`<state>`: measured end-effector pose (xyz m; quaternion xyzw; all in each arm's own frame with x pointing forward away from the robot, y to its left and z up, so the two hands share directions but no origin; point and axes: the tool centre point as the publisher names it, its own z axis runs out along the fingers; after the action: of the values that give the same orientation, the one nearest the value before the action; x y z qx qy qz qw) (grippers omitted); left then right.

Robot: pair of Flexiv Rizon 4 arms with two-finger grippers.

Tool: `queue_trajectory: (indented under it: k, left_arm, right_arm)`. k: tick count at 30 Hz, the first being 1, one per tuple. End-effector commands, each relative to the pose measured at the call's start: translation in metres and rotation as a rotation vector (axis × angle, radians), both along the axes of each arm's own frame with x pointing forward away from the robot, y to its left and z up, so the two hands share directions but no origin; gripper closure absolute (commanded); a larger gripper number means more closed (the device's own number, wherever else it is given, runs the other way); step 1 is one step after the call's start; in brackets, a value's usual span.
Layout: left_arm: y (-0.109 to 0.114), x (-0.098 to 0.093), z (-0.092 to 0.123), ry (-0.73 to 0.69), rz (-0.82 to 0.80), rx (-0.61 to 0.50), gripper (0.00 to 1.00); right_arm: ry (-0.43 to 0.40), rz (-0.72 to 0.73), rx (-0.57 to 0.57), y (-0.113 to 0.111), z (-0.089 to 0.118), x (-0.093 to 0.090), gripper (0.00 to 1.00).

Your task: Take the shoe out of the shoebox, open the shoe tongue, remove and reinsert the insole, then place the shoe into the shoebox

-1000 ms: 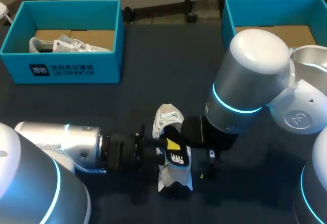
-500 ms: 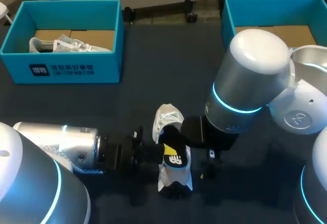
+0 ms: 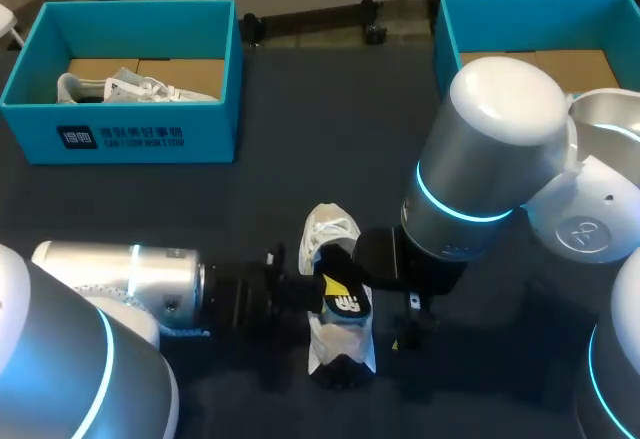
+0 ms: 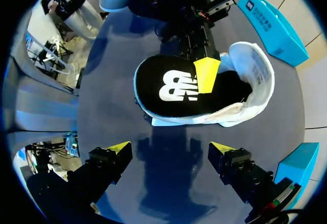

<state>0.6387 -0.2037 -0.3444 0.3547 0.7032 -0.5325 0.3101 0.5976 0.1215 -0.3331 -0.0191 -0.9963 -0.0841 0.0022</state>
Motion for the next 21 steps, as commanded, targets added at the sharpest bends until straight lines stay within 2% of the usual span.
queue_trajectory:
  k: [1,2,3,5,6,10,14,15,16,17,18,21]
  left_arm:
    - [0.002,-0.003,0.004,0.009,-0.013,-0.009,1.0]
    - [0.002,-0.004,0.006,0.012,-0.015,-0.011,0.98]
    - [0.003,-0.006,0.008,0.012,-0.016,-0.013,0.79]
    - [0.004,-0.009,0.011,0.025,-0.023,-0.026,0.68]
    - [0.004,-0.01,0.014,0.027,-0.022,-0.03,0.65]
    - [0.006,-0.017,0.022,0.037,-0.036,-0.049,0.64]
    - [0.005,-0.025,0.027,0.03,-0.06,-0.054,0.65]
    - [0.004,-0.026,0.027,0.03,-0.065,-0.053,0.7]
    - [0.003,-0.027,0.028,0.03,-0.066,-0.054,0.79]
    - [0.002,-0.028,0.028,0.028,-0.071,-0.053,0.95]
    - [0.001,-0.029,0.028,0.027,-0.074,-0.052,1.0]
    - [0.0,-0.028,0.026,0.022,-0.077,-0.045,1.0]
  right_arm:
    - [-0.001,-0.001,0.001,0.0,-0.002,-0.001,0.0]
    - [-0.001,-0.001,0.001,0.0,-0.002,-0.001,0.0]
    - [-0.001,-0.001,0.001,0.0,-0.002,-0.001,0.0]
    - [-0.001,-0.001,0.001,0.0,-0.002,-0.001,0.0]
    - [-0.001,-0.001,0.001,0.0,-0.002,-0.001,0.0]
    - [-0.001,-0.001,0.001,0.0,-0.002,-0.001,0.0]
    - [-0.001,-0.001,0.001,0.0,-0.002,-0.001,0.0]
    - [-0.001,-0.001,0.001,0.0,-0.002,-0.001,0.0]
    - [-0.001,-0.001,0.001,0.0,-0.002,-0.001,0.0]
    - [-0.001,-0.001,0.001,0.0,-0.002,-0.001,0.0]
    - [-0.001,-0.001,0.001,0.0,-0.002,-0.001,0.0]
    - [-0.001,-0.001,0.001,0.0,-0.002,-0.001,0.0]
